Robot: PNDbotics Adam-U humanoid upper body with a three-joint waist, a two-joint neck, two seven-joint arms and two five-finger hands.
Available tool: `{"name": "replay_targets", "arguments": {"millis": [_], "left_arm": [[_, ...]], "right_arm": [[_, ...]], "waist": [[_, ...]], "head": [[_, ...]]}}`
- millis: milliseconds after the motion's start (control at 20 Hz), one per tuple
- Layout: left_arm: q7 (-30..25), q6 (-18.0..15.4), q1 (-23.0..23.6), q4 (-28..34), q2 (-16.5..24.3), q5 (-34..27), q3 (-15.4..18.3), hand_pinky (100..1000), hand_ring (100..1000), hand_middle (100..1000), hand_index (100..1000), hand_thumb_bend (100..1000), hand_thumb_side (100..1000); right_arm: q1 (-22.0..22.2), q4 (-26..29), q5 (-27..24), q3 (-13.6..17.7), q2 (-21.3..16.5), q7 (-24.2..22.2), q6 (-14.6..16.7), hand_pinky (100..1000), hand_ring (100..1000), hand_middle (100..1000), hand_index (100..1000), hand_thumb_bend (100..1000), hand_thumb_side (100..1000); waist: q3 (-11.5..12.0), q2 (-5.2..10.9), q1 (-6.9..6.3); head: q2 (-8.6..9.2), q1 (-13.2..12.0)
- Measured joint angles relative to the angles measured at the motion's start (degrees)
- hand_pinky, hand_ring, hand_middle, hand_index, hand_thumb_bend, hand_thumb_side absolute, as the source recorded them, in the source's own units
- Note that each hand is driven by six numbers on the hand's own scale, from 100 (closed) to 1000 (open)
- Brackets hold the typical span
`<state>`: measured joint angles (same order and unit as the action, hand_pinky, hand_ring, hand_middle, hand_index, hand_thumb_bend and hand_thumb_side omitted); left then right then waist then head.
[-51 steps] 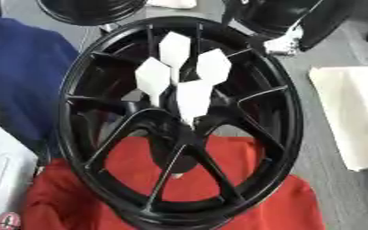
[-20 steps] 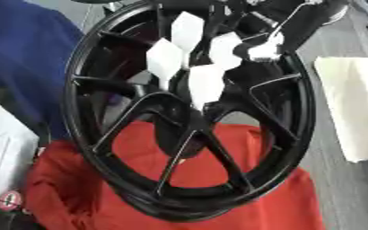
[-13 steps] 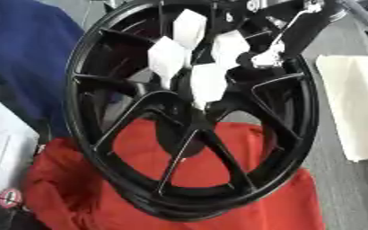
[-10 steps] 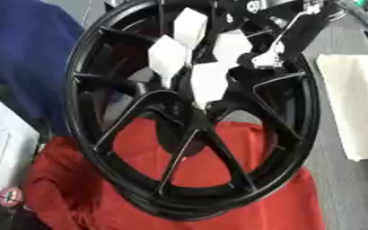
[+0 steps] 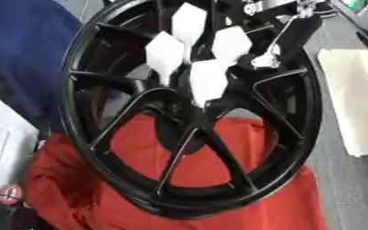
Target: Pull the pin out of the wheel hub.
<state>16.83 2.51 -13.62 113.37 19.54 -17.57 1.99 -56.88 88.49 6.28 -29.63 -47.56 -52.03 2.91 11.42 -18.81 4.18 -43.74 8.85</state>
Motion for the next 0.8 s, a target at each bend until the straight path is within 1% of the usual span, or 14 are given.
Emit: {"name": "replay_targets", "arguments": {"millis": [50,150,250,300,500,550,600,650,800], "left_arm": [[0.0,0.0,0.0,0.0,0.0,0.0,0.0,792,802,659,710,249,657],[0.0,0.0,0.0,0.0,0.0,0.0,0.0,793,802,658,710,248,659],[-0.1,0.1,0.0,0.0,0.0,0.0,0.0,793,803,659,710,248,660],[-0.1,0.1,0.0,0.0,0.0,0.0,0.0,793,803,659,710,248,660],[-0.1,0.1,0.0,0.0,-0.1,0.0,0.0,794,803,661,711,246,661],[-0.1,0.1,0.0,0.0,-0.1,0.0,0.0,795,804,661,711,246,662],[-0.1,0.1,0.0,0.0,-0.1,0.0,0.0,795,804,661,711,247,662],[-0.1,0.1,0.0,0.0,-0.1,0.0,0.0,795,804,662,711,247,663],[-0.2,0.2,-0.1,0.0,-0.4,0.0,0.0,796,804,661,712,247,663]], "right_arm": [[0.0,-0.2,0.3,0.0,0.0,0.0,-0.1,894,966,845,901,155,212],[0.0,-0.6,0.7,0.2,0.1,0.3,-0.3,885,955,814,868,107,239],[0.0,-0.8,0.7,0.4,0.3,0.8,-0.8,872,939,724,810,100,276],[0.0,-0.9,0.6,0.4,0.5,1.1,-1.2,870,939,706,797,100,305],[-0.1,-0.9,-0.7,0.4,0.7,2.3,-2.4,866,938,683,778,100,346],[-0.1,-0.9,-1.2,0.4,0.8,2.4,-2.6,865,938,688,784,100,350],[-0.1,-0.9,-1.6,0.4,0.9,2.6,-2.8,868,945,717,817,100,356],[-0.1,-0.9,-1.9,0.4,0.9,2.7,-3.0,877,966,777,856,100,370],[-0.1,-0.4,-2.3,0.4,0.9,2.3,-2.9,895,990,809,882,100,381]], "waist": [[0.0,-0.01,0.0],[0.0,-0.05,0.0],[0.0,-0.14,0.0],[0.1,-0.15,0.0],[0.1,-0.28,0.0],[0.0,-0.29,0.0],[0.0,-0.31,0.0],[0.0,-0.33,0.0],[-0.1,-0.34,0.01]], "head": [[0.01,0.1],[0.04,0.1],[0.05,0.1],[0.05,0.1],[0.05,0.1],[0.05,0.1],[0.05,0.1],[0.05,0.1],[0.05,0.0]]}}
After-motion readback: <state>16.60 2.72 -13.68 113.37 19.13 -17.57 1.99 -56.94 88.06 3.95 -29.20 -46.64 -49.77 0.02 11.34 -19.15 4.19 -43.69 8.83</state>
